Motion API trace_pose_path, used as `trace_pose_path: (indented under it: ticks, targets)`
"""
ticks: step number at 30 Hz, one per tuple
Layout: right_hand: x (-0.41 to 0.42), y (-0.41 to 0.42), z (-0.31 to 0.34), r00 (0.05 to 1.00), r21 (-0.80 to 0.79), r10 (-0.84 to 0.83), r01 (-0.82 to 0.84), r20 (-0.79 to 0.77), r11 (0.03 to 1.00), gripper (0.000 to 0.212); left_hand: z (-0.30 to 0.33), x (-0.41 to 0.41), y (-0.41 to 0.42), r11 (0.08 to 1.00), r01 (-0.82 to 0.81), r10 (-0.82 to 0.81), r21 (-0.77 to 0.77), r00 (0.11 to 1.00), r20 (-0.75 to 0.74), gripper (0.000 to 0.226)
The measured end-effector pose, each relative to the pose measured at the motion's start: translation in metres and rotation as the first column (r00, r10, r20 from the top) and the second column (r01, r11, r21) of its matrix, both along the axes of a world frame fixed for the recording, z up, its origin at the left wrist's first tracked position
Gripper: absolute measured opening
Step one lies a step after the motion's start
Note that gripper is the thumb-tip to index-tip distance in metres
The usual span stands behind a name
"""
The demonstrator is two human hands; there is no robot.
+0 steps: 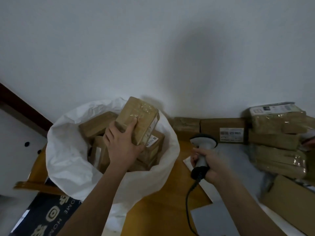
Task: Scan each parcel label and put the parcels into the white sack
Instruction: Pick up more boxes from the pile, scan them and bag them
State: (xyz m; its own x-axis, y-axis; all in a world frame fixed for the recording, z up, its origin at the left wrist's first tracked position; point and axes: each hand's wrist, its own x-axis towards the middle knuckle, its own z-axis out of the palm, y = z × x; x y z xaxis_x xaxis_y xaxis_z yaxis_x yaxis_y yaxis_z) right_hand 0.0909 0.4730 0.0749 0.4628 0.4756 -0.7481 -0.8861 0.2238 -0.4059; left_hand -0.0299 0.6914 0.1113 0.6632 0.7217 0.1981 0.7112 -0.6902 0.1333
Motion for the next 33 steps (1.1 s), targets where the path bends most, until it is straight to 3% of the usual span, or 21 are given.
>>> trace_pose_path:
  ticks: [6,11,15,19,22,25,28,33]
  targets:
    - [-0.015,0.061,-0.028,0.994,0.071,-0.083,0.088,-0.07,0.994,0.035,-0.001,-0.021,0.043,0.991,0.032,-0.023,-0.133,0.997,0.068,0.095]
    - [-0.02,0.084,-0.027,1.0,0.032,-0.005,0.005,-0.023,0.999,0.051,0.0,-0.035,0.068,0.995,0.01,-0.004,-0.099,0.998,0.059,0.093]
    - [-0.019,0.087,-0.008,0.993,0.014,0.065,-0.067,0.095,0.998,0.037,0.002,-0.045,0.093,0.993,-0.044,0.051,0.114,0.997,-0.06,0.09]
    - [-0.02,0.091,0.024,0.977,0.119,0.052,-0.078,0.208,0.99,0.014,0.006,-0.057,0.106,0.975,-0.075,0.117,0.21,0.973,-0.197,0.075]
    - [-0.021,0.096,0.038,0.953,0.108,0.104,-0.14,0.284,0.984,0.033,0.018,-0.062,0.109,0.994,-0.096,0.103,0.047,0.978,-0.183,0.076]
    - [-0.025,0.101,0.037,0.956,0.094,0.133,-0.162,0.26,0.982,0.042,0.03,-0.069,0.121,0.975,-0.082,0.108,-0.207,0.987,0.118,0.07]
    - [-0.027,0.104,0.034,0.964,0.083,0.141,-0.163,0.224,0.983,0.043,0.028,-0.089,0.128,0.956,-0.108,0.2,-0.272,0.92,0.337,0.055]
    - [-0.031,0.106,0.034,0.964,0.056,0.166,-0.181,0.209,0.982,0.037,-0.001,-0.136,0.124,0.828,-0.493,0.543,-0.266,0.824,0.161,0.041]
